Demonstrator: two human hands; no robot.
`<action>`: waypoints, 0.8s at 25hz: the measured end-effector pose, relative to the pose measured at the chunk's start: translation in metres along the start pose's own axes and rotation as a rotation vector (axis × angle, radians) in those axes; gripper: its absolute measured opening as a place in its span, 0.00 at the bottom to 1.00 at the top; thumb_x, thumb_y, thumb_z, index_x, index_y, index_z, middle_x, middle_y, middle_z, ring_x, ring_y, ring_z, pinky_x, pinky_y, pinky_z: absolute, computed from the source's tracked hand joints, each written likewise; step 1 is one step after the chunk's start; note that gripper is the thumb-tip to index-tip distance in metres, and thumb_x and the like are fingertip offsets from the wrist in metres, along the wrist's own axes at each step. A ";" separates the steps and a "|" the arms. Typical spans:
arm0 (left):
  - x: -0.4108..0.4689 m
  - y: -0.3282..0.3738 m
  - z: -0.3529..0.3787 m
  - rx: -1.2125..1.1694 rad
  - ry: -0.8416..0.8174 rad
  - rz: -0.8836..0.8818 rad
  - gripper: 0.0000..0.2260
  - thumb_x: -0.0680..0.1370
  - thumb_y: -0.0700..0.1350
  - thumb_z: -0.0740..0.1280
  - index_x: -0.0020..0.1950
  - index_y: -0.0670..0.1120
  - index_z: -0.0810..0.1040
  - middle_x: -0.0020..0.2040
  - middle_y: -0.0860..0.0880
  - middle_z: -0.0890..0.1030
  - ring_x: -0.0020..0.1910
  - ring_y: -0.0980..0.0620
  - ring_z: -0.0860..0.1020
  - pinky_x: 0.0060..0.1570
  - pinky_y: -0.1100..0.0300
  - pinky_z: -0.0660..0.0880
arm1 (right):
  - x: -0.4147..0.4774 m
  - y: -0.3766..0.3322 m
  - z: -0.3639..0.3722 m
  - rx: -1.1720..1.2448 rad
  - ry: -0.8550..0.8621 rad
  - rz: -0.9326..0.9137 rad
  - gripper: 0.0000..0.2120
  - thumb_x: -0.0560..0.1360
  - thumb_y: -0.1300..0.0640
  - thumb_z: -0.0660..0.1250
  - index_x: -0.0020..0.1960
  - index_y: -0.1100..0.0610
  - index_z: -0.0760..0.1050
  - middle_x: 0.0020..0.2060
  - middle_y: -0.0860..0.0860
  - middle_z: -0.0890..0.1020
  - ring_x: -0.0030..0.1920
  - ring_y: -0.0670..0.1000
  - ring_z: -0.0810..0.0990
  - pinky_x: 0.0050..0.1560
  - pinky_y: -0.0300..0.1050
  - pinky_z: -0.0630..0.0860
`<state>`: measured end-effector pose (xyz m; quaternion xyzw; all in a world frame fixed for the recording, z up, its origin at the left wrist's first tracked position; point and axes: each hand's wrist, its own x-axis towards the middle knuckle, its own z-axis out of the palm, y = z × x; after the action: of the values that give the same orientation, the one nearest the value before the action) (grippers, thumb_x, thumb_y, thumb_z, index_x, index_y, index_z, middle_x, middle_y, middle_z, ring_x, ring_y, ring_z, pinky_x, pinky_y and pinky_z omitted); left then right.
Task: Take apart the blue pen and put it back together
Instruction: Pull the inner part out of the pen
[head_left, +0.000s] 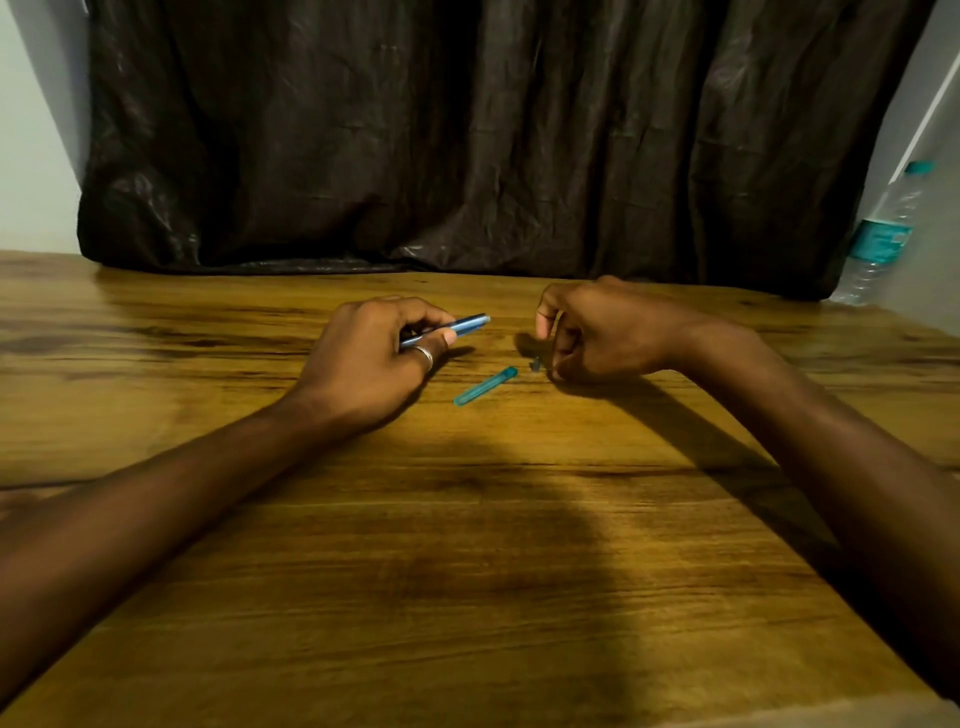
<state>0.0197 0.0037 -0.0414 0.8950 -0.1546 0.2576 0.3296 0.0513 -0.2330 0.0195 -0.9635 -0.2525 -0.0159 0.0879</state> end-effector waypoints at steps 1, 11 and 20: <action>0.000 0.000 0.000 -0.002 -0.001 -0.003 0.11 0.81 0.49 0.69 0.63 0.52 0.82 0.50 0.56 0.83 0.48 0.58 0.80 0.47 0.57 0.78 | 0.000 -0.001 0.001 -0.005 -0.003 -0.001 0.16 0.70 0.59 0.75 0.53 0.48 0.73 0.38 0.43 0.86 0.39 0.36 0.82 0.44 0.42 0.78; -0.001 0.001 -0.001 0.006 -0.009 -0.007 0.12 0.81 0.49 0.68 0.64 0.52 0.82 0.51 0.56 0.83 0.49 0.59 0.79 0.47 0.60 0.77 | 0.003 0.006 -0.001 0.038 -0.027 0.006 0.15 0.70 0.59 0.74 0.52 0.47 0.73 0.41 0.45 0.86 0.45 0.42 0.84 0.50 0.48 0.81; -0.003 0.006 0.003 0.048 -0.011 0.034 0.06 0.83 0.49 0.63 0.59 0.53 0.77 0.43 0.55 0.81 0.39 0.55 0.79 0.38 0.49 0.80 | 0.013 0.007 0.010 0.002 0.306 -0.150 0.10 0.75 0.61 0.68 0.55 0.52 0.79 0.49 0.48 0.84 0.49 0.46 0.81 0.53 0.45 0.79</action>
<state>0.0158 -0.0022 -0.0419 0.9013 -0.1655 0.2620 0.3027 0.0658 -0.2311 0.0091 -0.9281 -0.3074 -0.1687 0.1249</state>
